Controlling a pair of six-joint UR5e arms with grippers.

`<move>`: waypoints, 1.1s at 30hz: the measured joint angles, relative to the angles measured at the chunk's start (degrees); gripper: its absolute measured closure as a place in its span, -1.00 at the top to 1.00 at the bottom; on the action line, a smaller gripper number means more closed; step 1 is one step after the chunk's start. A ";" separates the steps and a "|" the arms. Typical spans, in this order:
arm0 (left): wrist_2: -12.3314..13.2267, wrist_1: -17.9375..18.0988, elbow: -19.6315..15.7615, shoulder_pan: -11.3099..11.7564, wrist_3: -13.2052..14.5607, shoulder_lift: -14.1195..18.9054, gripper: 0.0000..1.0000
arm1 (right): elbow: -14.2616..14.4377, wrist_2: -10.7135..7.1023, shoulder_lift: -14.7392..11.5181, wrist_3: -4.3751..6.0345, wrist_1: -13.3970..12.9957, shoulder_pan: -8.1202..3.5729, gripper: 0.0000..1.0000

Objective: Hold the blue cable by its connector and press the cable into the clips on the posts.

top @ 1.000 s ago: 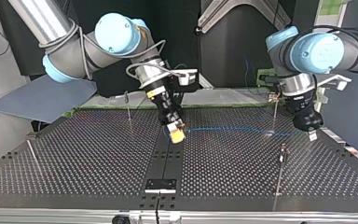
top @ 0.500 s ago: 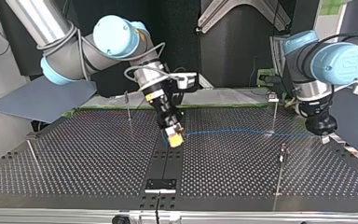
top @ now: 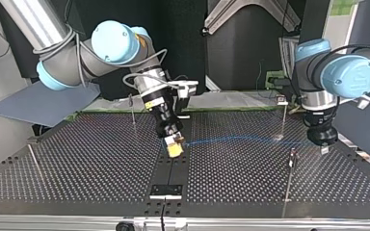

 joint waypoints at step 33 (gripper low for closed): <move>4.00 3.68 5.51 0.11 -2.55 -3.39 -1.00 | -1.49 0.17 1.85 0.00 0.08 -1.71 -1.00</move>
